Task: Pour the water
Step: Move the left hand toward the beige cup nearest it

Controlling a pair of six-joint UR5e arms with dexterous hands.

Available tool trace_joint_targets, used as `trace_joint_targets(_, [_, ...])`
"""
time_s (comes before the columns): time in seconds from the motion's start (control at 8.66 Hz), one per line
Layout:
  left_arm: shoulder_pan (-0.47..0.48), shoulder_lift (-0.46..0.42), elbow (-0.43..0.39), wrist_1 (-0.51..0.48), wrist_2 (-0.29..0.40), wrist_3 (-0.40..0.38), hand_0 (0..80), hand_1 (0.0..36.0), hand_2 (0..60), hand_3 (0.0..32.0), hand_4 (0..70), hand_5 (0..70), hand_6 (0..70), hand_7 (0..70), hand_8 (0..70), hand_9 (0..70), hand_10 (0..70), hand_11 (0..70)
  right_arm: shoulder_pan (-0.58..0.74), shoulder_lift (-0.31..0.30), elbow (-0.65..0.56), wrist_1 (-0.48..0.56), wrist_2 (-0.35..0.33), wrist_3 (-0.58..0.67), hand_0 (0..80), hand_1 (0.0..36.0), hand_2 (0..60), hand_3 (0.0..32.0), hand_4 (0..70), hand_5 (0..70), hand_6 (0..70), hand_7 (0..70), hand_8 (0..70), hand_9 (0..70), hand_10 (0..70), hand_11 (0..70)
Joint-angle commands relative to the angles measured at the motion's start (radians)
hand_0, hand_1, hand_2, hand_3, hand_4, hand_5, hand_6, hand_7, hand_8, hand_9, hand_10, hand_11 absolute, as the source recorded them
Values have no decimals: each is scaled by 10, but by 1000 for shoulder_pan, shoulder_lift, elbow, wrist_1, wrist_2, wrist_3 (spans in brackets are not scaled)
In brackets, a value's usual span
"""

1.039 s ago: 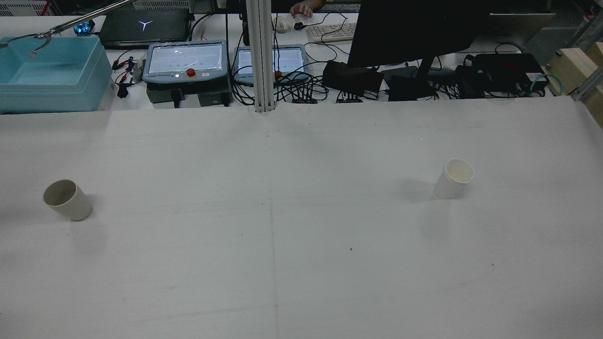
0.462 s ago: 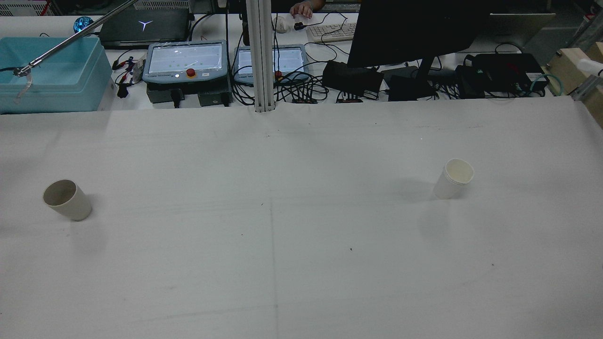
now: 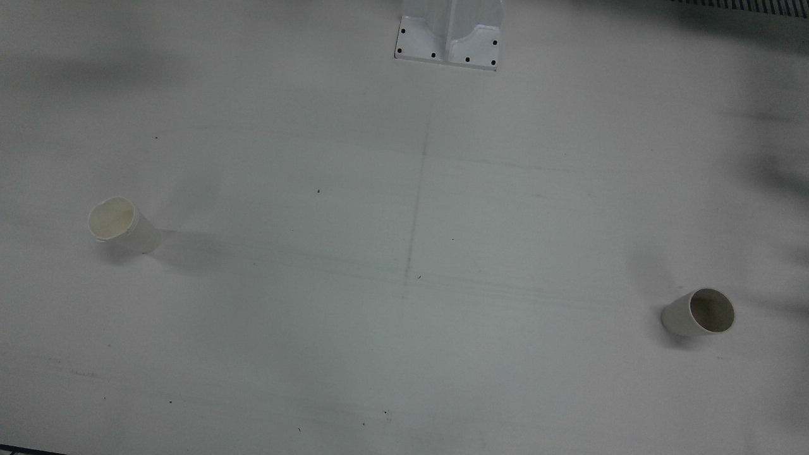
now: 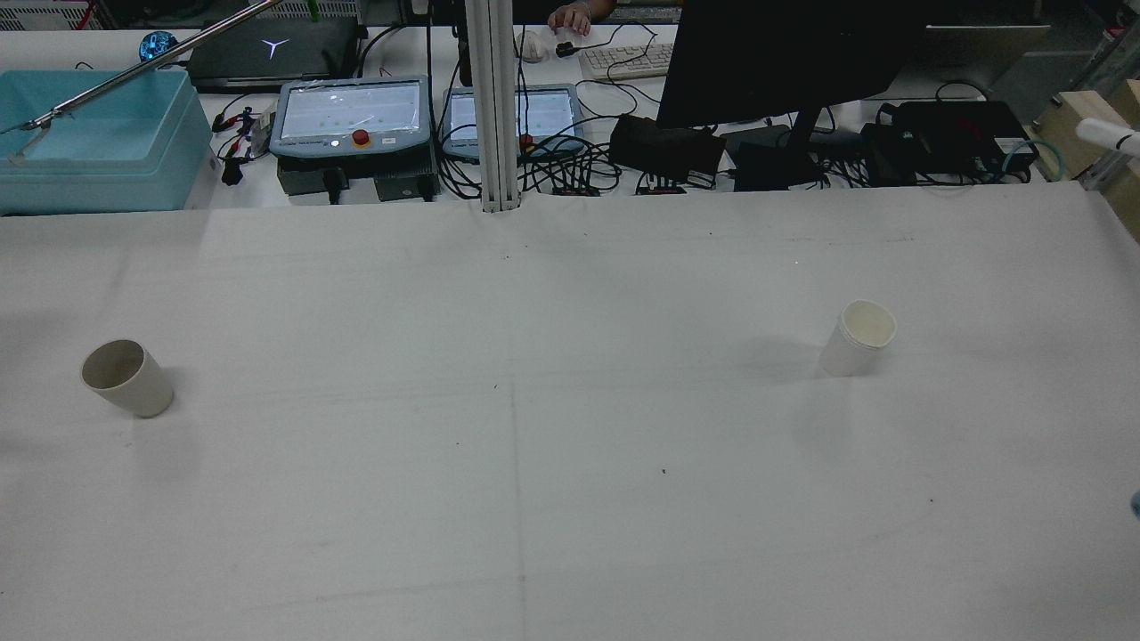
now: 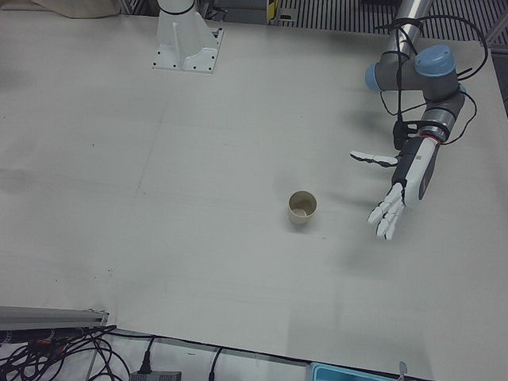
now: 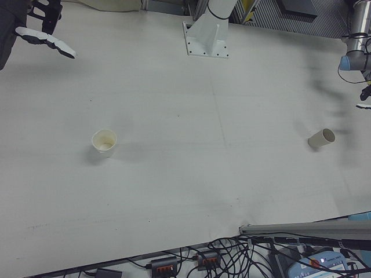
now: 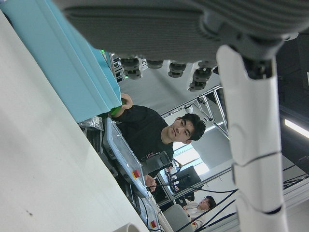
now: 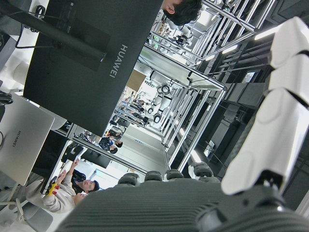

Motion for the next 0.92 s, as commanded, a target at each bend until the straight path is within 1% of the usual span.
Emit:
trace_joint_targets(0.0, [100, -74, 66, 2, -88, -3, 595, 179, 0, 0, 157, 55, 37, 71, 0, 0, 48, 95, -4, 11, 10, -2, 0, 0, 459, 145, 150, 0, 35, 0, 0, 0, 0, 3, 0, 0])
trace_joint_targets(0.12, [100, -94, 79, 6, -88, 1, 603, 185, 0, 0, 159, 53, 42, 78, 0, 1, 47, 94, -4, 20, 10, 0, -7, 0, 459, 142, 150, 0, 39, 0, 0, 0, 0, 4, 0, 0])
trace_joint_targets(0.23, [116, -119, 106, 5, -89, 1, 624, 206, 0, 0, 143, 39, 35, 74, 0, 0, 39, 84, -8, 20, 9, 0, -10, -2, 459, 141, 150, 0, 41, 0, 0, 0, 0, 7, 0, 0])
trace_joint_targets(0.35, [123, -155, 148, 2, -89, 0, 624, 207, 0, 0, 119, 15, 26, 63, 0, 0, 32, 74, -10, 22, 4, 0, -10, -2, 458, 140, 149, 0, 43, 0, 0, 0, 0, 8, 0, 0])
trace_joint_targets(0.46, [149, -165, 162, -3, -89, 0, 619, 202, 0, 0, 119, 16, 21, 57, 0, 0, 28, 68, -10, 23, 1, 0, -10, -2, 460, 140, 149, 0, 44, 0, 1, 0, 0, 10, 0, 0])
trace_joint_targets(0.58, [162, -165, 171, 0, -109, 1, 615, 198, 0, 0, 125, 9, 19, 52, 0, 0, 26, 66, -12, 28, -2, 0, -10, -2, 459, 142, 152, 0, 43, 0, 1, 1, 0, 10, 0, 0])
trace_joint_targets(0.81, [166, -171, 238, -47, -119, 0, 603, 184, 0, 0, 157, 0, 28, 51, 0, 0, 26, 64, -9, 28, -2, 0, -10, -2, 459, 142, 155, 0, 43, 0, 1, 2, 0, 11, 0, 0])
